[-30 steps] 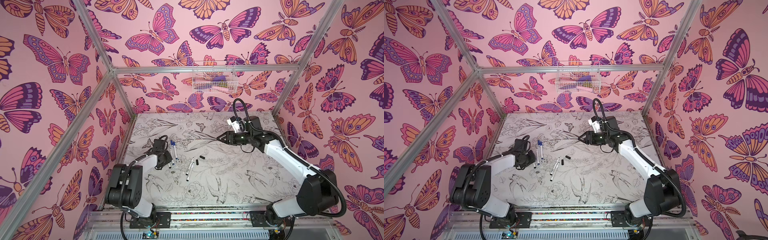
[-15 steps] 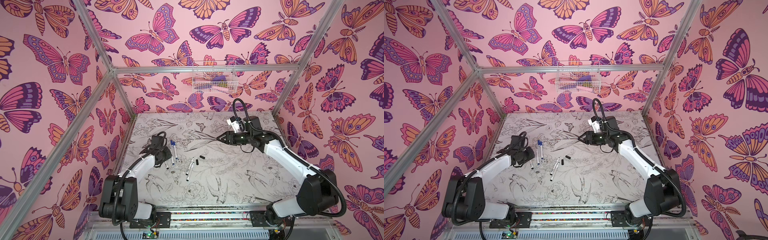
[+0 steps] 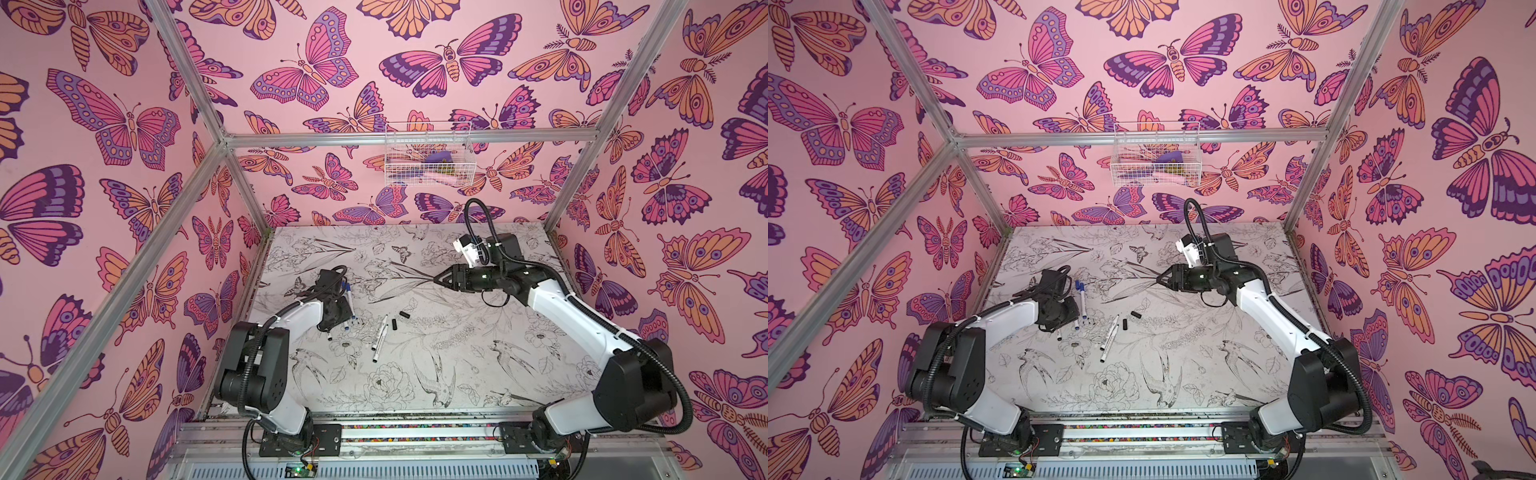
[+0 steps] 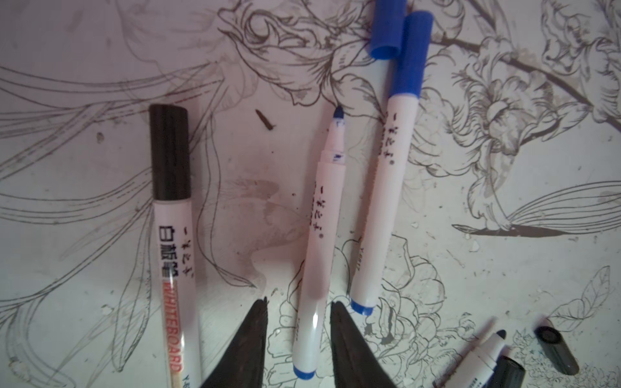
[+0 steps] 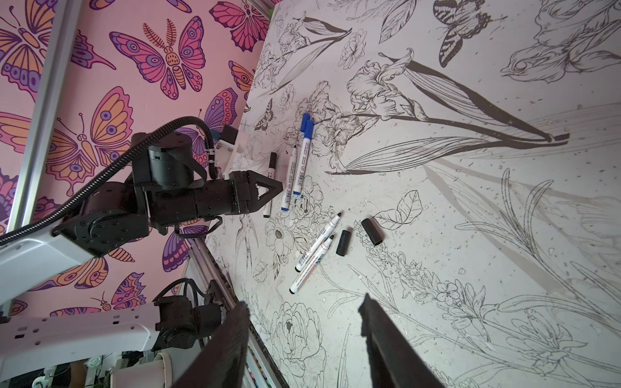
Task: Insert the pens into the pen caps
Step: 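Grasp the uncapped blue-tipped white marker with the left gripper, then lift the blue-tipped marker upright with the left gripper while the right gripper advances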
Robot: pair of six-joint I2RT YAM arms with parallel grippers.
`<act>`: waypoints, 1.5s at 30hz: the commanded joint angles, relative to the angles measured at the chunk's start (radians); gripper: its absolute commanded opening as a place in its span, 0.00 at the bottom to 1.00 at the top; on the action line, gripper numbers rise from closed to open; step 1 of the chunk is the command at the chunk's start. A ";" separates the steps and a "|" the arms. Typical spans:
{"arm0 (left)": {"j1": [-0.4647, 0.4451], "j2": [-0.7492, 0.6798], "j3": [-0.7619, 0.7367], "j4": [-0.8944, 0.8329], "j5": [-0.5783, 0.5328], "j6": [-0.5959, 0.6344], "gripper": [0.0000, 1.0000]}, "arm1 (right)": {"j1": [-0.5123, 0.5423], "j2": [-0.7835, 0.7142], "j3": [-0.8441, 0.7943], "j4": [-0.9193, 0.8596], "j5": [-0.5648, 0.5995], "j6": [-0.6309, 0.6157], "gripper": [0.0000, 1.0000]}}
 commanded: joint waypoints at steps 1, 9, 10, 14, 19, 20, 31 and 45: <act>-0.019 0.029 0.019 -0.028 -0.022 0.009 0.35 | 0.004 -0.002 0.024 -0.019 0.009 -0.026 0.56; -0.030 0.042 -0.008 -0.049 -0.037 -0.025 0.30 | 0.005 -0.004 0.025 -0.016 0.007 -0.022 0.56; -0.030 0.040 -0.016 -0.050 -0.040 -0.031 0.29 | 0.005 -0.005 0.022 -0.015 0.007 -0.022 0.56; -0.032 0.035 -0.037 -0.053 -0.047 -0.060 0.23 | 0.004 -0.008 0.018 -0.012 0.012 -0.018 0.56; -0.033 0.030 -0.028 -0.052 -0.045 -0.056 0.10 | 0.006 -0.011 0.021 -0.011 0.010 -0.016 0.56; -0.033 0.024 -0.019 -0.053 -0.042 -0.051 0.08 | 0.007 -0.013 0.022 -0.011 0.010 -0.019 0.56; -0.031 -0.100 0.126 -0.086 -0.068 0.035 0.00 | 0.071 0.035 0.096 -0.034 0.062 -0.021 0.56; 0.161 -0.407 0.171 -0.142 0.077 0.001 0.00 | 0.337 0.638 0.818 -0.337 0.175 -0.075 0.55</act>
